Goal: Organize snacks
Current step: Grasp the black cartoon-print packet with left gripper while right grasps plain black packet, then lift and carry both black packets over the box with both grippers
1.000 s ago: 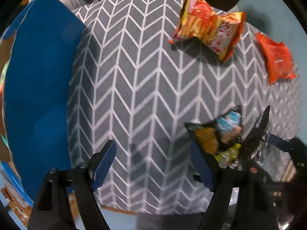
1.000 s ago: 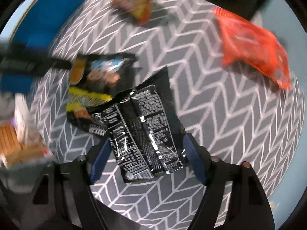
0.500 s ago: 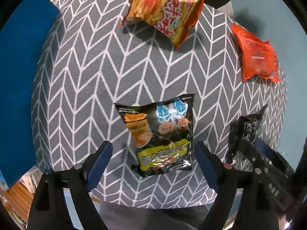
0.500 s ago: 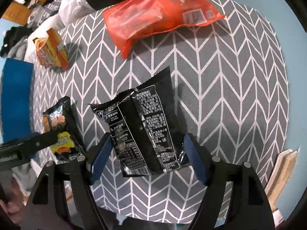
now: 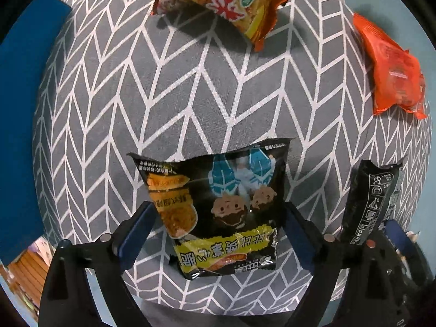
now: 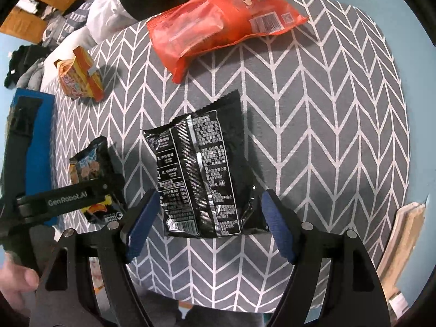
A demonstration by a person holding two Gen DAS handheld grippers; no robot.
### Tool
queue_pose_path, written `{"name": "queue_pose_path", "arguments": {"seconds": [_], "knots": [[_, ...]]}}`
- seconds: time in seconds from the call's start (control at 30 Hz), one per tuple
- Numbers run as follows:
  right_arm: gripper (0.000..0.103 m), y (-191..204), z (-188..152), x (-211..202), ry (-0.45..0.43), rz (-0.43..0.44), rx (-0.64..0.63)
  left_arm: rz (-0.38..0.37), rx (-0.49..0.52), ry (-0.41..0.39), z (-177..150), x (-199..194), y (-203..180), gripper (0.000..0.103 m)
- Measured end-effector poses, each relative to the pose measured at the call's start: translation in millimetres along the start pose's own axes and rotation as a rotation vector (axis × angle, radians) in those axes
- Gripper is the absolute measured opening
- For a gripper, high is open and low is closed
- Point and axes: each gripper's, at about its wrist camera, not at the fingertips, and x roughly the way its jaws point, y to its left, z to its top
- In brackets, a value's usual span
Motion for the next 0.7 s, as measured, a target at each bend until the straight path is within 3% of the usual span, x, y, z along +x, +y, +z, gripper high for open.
{"name": "queue_pose_path", "arguments": {"seconds": [0.1, 0.17, 0.27, 0.7], "knots": [[0.077, 14.9, 5.3, 8.2, -0.003, -0.016, -0.014, 0.003, 0.026, -0.026, -2.4, -6.6, 3.5, 0.084], [0.077, 19.7, 7.9, 10.9, -0.003, -0.029, -0.019, 0.004, 0.038, -0.049, -2.8, -13.1, 6.5, 0.069], [0.077, 27.9, 13.1, 16.4, -0.006, -0.048, -0.035, -0.009, 0.062, -0.055, 0.8, -20.2, 1.7, 0.063], [0.078, 64.6, 7.5, 48.2, 0.002, -0.254, -0.157, -0.021, 0.111, -0.084, -4.2, -35.6, 29.2, 0.059]]}}
